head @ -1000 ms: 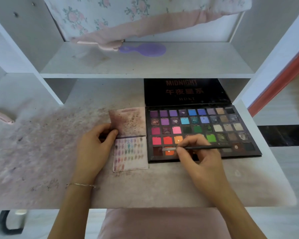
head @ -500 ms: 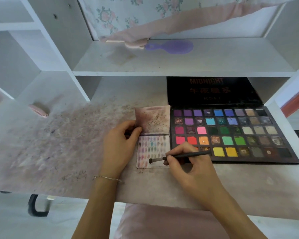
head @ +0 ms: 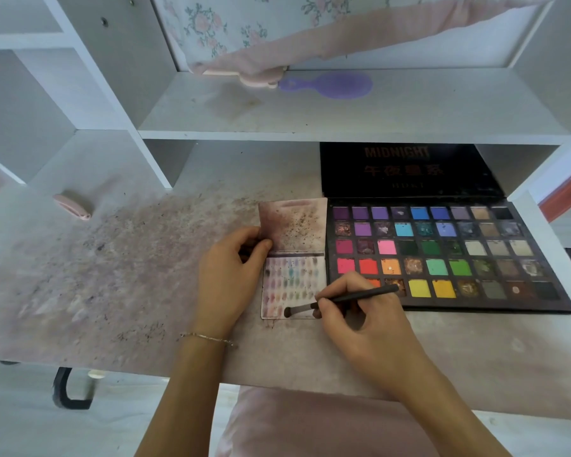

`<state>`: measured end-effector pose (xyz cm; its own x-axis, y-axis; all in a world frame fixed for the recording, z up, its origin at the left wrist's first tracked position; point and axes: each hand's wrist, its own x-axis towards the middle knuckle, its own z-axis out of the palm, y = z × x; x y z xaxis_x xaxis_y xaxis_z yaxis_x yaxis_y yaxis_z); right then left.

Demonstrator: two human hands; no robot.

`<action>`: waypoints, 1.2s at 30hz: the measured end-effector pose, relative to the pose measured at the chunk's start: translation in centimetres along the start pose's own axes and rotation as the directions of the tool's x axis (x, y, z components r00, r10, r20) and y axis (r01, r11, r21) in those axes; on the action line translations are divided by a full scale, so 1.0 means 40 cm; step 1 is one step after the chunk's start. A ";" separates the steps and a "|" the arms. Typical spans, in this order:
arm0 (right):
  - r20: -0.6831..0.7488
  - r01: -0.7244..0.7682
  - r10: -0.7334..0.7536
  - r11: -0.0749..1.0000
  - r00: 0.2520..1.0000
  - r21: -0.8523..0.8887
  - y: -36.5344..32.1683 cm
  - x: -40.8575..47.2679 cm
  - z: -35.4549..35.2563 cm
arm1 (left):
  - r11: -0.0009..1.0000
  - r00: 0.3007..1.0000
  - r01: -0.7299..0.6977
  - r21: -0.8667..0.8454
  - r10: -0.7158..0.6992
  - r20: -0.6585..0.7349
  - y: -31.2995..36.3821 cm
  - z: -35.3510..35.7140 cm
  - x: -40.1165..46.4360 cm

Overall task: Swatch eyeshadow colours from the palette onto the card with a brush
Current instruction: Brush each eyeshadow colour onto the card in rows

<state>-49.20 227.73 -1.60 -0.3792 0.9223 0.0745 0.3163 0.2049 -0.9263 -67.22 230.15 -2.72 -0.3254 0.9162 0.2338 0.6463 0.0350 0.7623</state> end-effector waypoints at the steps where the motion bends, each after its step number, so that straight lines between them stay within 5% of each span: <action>1: -0.006 0.001 -0.001 1.000 1.000 -0.004 -0.001 0.001 0.001 | 1.000 1.000 0.001 0.004 -0.001 0.000 0.000 0.000 0.000; 36: 0.035 0.031 -0.031 1.000 0.999 0.004 0.008 0.002 0.000 | 1.000 1.000 0.005 0.017 -0.006 0.009 0.004 -0.001 -0.001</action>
<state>-49.15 227.87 -1.88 -0.4188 0.9036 0.0905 0.3009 0.2321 -0.9250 -67.14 230.09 -2.59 -0.3228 0.9196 0.2241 0.6564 0.0469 0.7530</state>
